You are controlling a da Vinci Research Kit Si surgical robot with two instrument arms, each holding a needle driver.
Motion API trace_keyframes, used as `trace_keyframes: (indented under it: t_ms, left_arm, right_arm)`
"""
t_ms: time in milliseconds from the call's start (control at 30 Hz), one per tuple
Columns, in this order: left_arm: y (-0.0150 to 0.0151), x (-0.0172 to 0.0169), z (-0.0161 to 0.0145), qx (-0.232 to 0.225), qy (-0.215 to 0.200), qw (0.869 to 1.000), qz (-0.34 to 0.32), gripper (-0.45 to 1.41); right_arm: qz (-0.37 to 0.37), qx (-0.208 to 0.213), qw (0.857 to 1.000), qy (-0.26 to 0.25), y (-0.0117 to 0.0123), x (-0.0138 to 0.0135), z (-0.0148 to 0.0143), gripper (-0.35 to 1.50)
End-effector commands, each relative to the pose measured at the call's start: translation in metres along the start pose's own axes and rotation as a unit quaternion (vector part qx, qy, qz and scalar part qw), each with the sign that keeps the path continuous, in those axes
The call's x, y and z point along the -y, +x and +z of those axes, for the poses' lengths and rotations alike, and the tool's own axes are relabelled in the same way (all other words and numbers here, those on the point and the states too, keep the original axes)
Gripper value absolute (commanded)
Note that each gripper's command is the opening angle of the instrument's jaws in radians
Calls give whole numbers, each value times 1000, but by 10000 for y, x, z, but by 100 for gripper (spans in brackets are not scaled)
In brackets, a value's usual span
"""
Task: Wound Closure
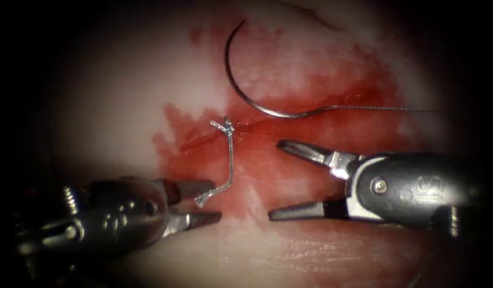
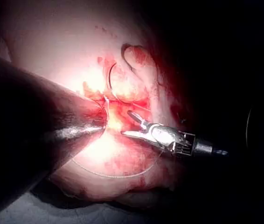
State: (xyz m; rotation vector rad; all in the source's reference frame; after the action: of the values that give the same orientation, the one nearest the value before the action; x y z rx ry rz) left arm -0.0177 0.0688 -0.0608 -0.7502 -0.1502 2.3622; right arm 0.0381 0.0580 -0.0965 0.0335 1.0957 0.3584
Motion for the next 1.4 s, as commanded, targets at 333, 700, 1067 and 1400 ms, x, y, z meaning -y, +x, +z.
trace_keyframes:
  t_ms: [333,700,1067,1400]
  left_arm:
    - [15,4,-10,-9,-1,997,-70,-35]
    - [20,5,-25,4,34,999,-15,-35]
    - [29,5,-26,3,49,998,47,62]
    - [39,-7,-15,-1,47,999,19,69]
  right_arm:
    - [0,-2,1000,1,0,2,9,143]
    - [0,-1,1000,1,0,2,9,143]
    - [0,-1,1000,1,0,2,9,143]
    - [-1,2,1000,3,0,3,10,143]
